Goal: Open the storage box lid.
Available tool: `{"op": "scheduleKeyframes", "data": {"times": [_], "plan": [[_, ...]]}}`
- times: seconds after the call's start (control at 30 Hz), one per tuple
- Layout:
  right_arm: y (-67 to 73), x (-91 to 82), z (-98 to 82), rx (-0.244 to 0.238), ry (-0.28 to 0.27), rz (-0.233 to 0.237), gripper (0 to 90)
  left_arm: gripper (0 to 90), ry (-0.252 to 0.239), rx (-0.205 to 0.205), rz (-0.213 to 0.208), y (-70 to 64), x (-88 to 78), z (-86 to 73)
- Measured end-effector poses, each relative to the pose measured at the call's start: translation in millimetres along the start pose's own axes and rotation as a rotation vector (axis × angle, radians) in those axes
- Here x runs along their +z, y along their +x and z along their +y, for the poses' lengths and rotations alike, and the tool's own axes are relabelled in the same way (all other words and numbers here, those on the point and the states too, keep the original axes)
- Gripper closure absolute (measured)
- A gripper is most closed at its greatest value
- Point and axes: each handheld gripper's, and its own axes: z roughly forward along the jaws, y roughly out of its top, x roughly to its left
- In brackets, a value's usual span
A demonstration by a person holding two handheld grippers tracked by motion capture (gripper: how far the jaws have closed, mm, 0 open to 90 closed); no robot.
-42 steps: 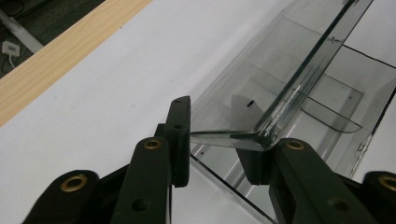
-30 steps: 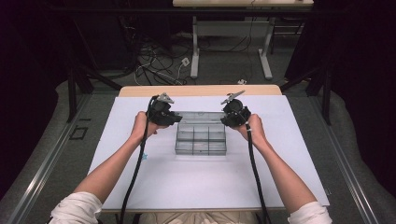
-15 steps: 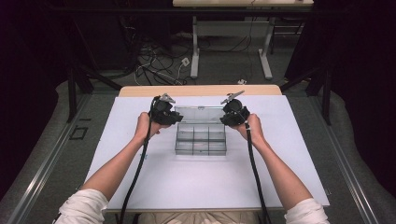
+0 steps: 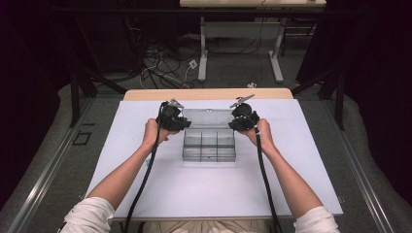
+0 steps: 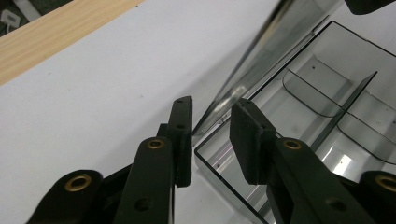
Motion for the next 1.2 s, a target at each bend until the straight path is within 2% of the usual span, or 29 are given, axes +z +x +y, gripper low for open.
{"op": "scheduleKeyframes", "data": {"times": [0.07, 0.1, 0.23, 0.3, 0.33, 0.37, 0.4, 0.43, 0.47, 0.67, 0.77, 0.87, 0.97, 1.0, 1.03, 1.2], "plan": [[-0.7, 0.5, 0.0, 0.007, 0.007, 0.009, 73.7, 70.2, -0.001, -0.009, -0.009, 1.5, -0.2, -0.6], [-1.0, 2.4, -0.9, 0.011, -0.006, 0.006, 73.7, 70.3, -0.011, -0.013, -0.007, 1.6, 0.3, -1.2], [-3.8, 5.6, -2.0, 0.029, 0.014, 0.017, 73.8, 70.3, 0.008, -0.005, 0.01, 1.2, 3.6, -1.7], [-3.7, 6.2, -1.8, 0.031, 0.013, 0.012, 74.0, 69.9, 0.01, -0.018, 0.0, 2.7, 6.1, -2.7], [-3.9, 7.3, -2.0, 0.036, 0.005, 0.013, 74.0, 69.5, 0.033, -0.012, -0.007, 4.5, 6.4, -2.7], [-4.3, 7.4, -2.0, 0.04, 0.015, 0.013, 74.0, 69.4, 0.025, -0.02, -0.007, 4.7, 9.5, -4.0], [-4.8, 10.5, -3.1, 0.046, -0.027, 0.024, 73.9, 69.2, 0.033, -0.018, -0.006, 6.0, 10.5, -4.3], [-5.6, 8.8, -2.5, 0.044, 0.005, 0.016, 73.7, 69.2, 0.035, -0.027, -0.016, 6.9, 11.1, -4.8], [-5.7, 10.3, -3.4, 0.057, -0.015, 0.02, 73.6, 69.2, 0.023, -0.038, -0.014, 6.5, 13.1, -5.7], [-6.2, 12.2, -4.9, 0.089, -0.029, 0.027, 72.6, 69.1, 0.035, -0.027, -0.002, 5.9, 14.7, -5.5], [-6.8, 12.6, -4.8, 0.084, -0.03, 0.032, 72.5, 69.1, 0.049, -0.012, 0.004, 5.4, 15.7, -4.6], [-6.8, 13.9, -5.1, 0.084, -0.029, 0.021, 72.1, 69.2, 0.039, -0.018, 0.021, 4.3, 18.2, -5.4], [-5.3, 14.9, -5.5, 0.101, -0.025, 0.014, 71.6, 69.5, 0.06, -0.001, 0.035, 2.8, 18.8, -4.4], [-6.2, 14.1, -5.2, 0.087, -0.003, 0.012, 71.5, 69.5, 0.046, -0.001, 0.051, 1.8, 20.1, -4.9], [-5.4, 15.9, -5.8, 0.097, -0.034, 0.004, 71.5, 69.5, 0.051, 0.007, 0.055, 1.6, 20.4, -4.6], [-6.5, 17.2, -5.7, 0.099, -0.023, 0.007, 71.1, 69.7, 0.061, 0.003, 0.06, 2.3, 22.4, -6.0]]}}
